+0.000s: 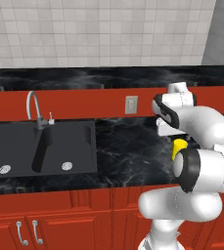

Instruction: Place the pitcher and cup on the dining counter for serving.

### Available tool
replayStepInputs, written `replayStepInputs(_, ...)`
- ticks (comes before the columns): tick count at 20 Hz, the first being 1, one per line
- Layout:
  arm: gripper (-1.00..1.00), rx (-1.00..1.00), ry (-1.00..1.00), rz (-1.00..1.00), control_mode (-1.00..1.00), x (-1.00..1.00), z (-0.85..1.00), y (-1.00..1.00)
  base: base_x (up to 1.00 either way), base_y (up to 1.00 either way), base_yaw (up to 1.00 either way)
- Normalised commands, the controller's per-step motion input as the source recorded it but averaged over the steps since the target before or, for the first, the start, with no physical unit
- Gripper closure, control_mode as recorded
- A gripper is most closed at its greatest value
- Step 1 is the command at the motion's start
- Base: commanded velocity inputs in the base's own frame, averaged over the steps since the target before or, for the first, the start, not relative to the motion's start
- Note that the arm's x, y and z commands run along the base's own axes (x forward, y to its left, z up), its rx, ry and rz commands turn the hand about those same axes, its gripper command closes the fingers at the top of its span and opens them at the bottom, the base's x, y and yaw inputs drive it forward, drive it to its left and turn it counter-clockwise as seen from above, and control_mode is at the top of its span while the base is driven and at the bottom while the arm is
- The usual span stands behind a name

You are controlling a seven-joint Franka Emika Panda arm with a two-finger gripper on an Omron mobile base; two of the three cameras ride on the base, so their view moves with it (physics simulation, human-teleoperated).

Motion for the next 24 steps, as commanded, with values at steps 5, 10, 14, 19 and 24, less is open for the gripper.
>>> replayStepInputs(5,-1.00,0.00,0.00,0.06,-1.00,0.15,-0.35,-0.12,0.00,0.00,0.00)
replayStepInputs(10,-1.00,0.01,0.00,0.05,-1.00,0.01,-0.32,-0.11,0.00,0.00,0.00)
replayStepInputs(14,-1.00,0.03,0.00,0.05,-1.00,0.00,-0.30,-0.08,0.00,0.00,0.00)
replayStepInputs(19,-1.00,0.04,0.00,0.04,-1.00,0.00,-0.24,0.00,0.00,0.00,0.00)
replayStepInputs(24,-1.00,0.03,0.00,0.03,-1.00,0.06,-0.20,0.00,0.00,0.00,0.00)
